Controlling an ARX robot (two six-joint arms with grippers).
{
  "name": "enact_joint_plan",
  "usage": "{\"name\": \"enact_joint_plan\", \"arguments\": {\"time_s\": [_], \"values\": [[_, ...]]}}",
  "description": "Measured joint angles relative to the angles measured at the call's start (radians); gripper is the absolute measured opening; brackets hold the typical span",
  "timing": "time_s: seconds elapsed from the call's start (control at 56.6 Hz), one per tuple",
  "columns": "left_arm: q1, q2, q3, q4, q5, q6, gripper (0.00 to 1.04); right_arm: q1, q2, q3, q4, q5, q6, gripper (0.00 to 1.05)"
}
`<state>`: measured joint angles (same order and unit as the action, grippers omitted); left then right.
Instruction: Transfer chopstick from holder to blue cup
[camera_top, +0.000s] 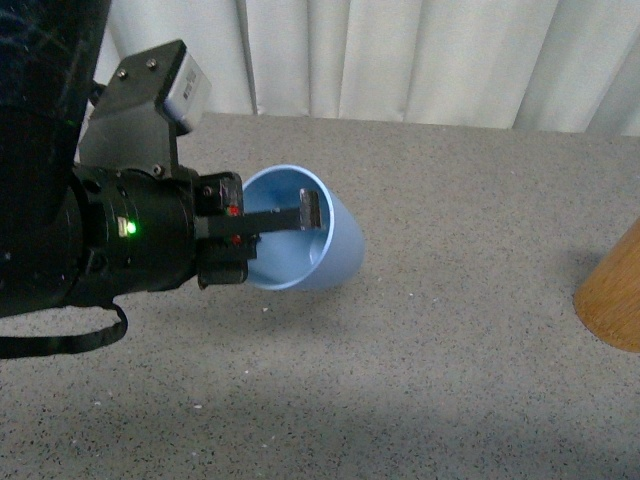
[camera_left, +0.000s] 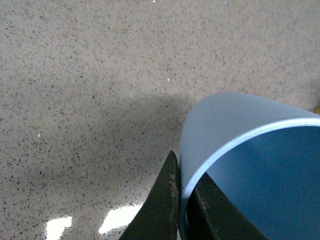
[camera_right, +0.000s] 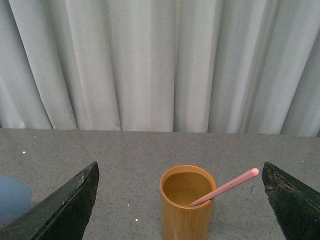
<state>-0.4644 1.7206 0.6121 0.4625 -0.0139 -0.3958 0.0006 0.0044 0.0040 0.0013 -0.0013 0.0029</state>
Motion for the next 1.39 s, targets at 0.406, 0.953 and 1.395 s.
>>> {"name": "enact_joint_plan", "arguments": {"time_s": [0.406,0.953,1.395], "values": [[-0.044,0.046,-0.053,0.010,-0.041,0.103,0.04,0.000,0.000,0.000,0.000,0.000,0.000,0.95],[-0.069,0.056,-0.053,0.011,-0.090,0.192,0.04,0.000,0.000,0.000,0.000,0.000,0.000,0.95],[-0.086,0.064,-0.039,-0.014,-0.083,0.209,0.34,0.000,0.000,0.000,0.000,0.000,0.000,0.95]]}}
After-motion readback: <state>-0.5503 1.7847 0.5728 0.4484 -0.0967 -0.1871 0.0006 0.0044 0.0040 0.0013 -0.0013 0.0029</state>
